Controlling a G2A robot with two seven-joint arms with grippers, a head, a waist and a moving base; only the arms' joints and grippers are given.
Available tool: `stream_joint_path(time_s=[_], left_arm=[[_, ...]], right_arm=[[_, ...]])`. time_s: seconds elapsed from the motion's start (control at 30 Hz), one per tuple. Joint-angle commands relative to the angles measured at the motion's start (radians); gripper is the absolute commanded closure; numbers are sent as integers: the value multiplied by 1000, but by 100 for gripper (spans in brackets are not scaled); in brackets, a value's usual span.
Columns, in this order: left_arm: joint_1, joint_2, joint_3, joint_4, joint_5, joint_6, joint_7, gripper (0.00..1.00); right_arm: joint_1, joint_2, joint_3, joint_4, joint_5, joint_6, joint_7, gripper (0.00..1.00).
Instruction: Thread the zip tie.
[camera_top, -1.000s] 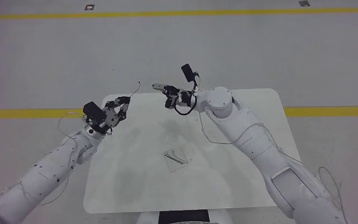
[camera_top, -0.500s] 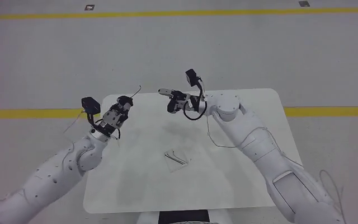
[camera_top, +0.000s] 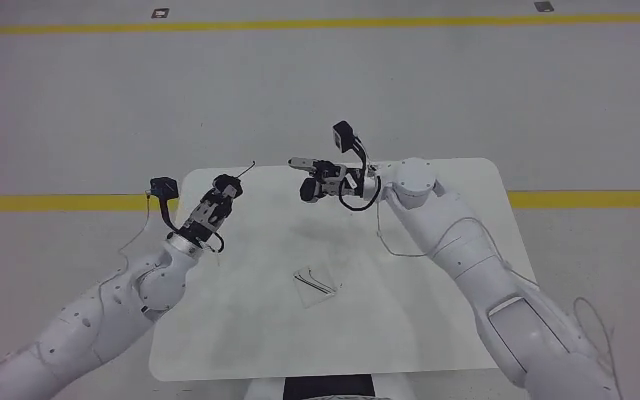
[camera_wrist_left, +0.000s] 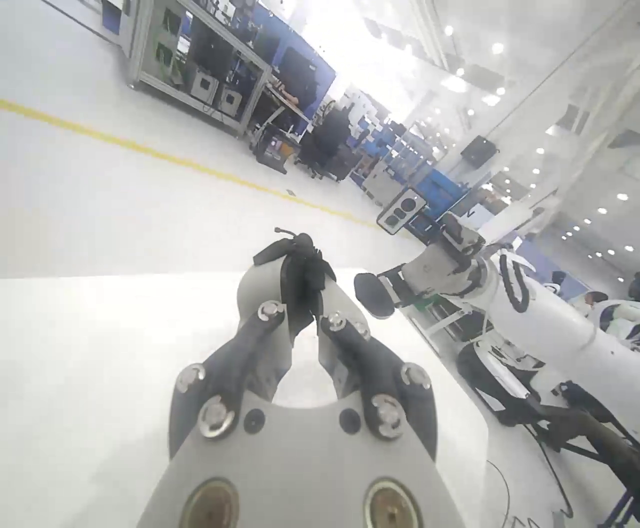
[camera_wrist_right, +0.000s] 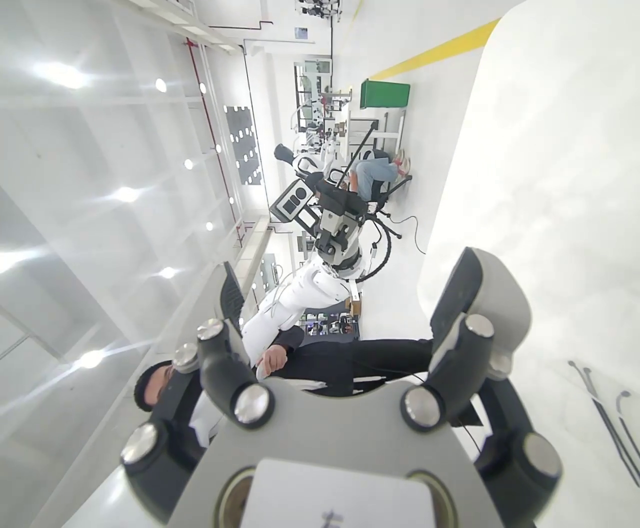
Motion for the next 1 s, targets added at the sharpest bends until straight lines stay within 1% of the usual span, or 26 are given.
stream_joint_path(time_s=[0.0, 0.03, 0.07, 0.1, 0.13, 0.17, 0.2, 0.23, 0.27, 0.33, 0.37, 0.43, 0.47, 0.57, 0.6, 0.67, 0.7, 0.73, 0.97], left_arm=[[5, -2, 0, -1, -31, 0, -5, 100], [8, -6, -8, -6, -112, 0, -35, 100], [7, -7, -17, -10, -149, 0, -63, 100], [12, -8, -27, -19, -226, 0, -87, 100], [16, -8, -47, -34, -319, 0, -137, 100], [18, -5, -65, -42, -360, 0, -179, 100], [26, -2, -84, -47, -407, 0, -219, 100], [35, 1, -104, -58, -457, 0, -271, 100], [50, 4, -139, -59, -540, 0, -330, 100], [73, 7, -191, -59, -625, 0, -428, 100], [92, 7, -228, -55, -688, 0, -495, 100], [120, 4, -281, -45, -757, 0, -587, 100], [139, -1, -315, -38, -801, 0, -643, 100], [177, -20, -387, -16, -903, 0, -773, 100], [191, -31, -418, 3, -943, 0, -825, 100], [208, -51, -460, 20, -1004, 0, -908, 100], [216, -62, -482, 34, -1045, 0, -954, 100], [220, -77, -513, 53, -1067, 0, -1015, 100], [220, -77, -513, 53, -1067, 0, -1015, 100]], right_arm=[[0, 0, 0, 0, 0, 0, 0, 0], [0, 0, 0, 0, 0, 0, 0, 0], [-4, 0, 1, -2, 4, -1, -3, 0], [-19, -1, 6, -12, 26, -9, -2, 0], [-29, 1, 14, -16, 42, -22, 11, 0], [-35, 2, 20, -15, 57, -29, 24, 0], [-39, 2, 25, -12, 70, -33, 39, 0], [-40, 2, 28, -8, 80, -40, 54, 0], [-41, 1, 31, -1, 97, -48, 76, 0], [-36, -2, 31, 14, 112, -57, 95, 0], [-31, -5, 28, 24, 126, -63, 110, 0], [-22, -12, 22, 41, 145, -74, 128, 0], [-13, -17, 15, 52, 154, -84, 141, 0], [11, -31, -2, 87, 164, -110, 156, 0], [22, -38, -12, 100, 164, -125, 162, 0], [34, -47, -22, 115, 175, -147, 175, 0], [34, -47, -22, 115, 175, -147, 175, 0], [34, -47, -22, 115, 175, -147, 175, 0], [34, -47, -22, 115, 175, -147, 175, 0]])
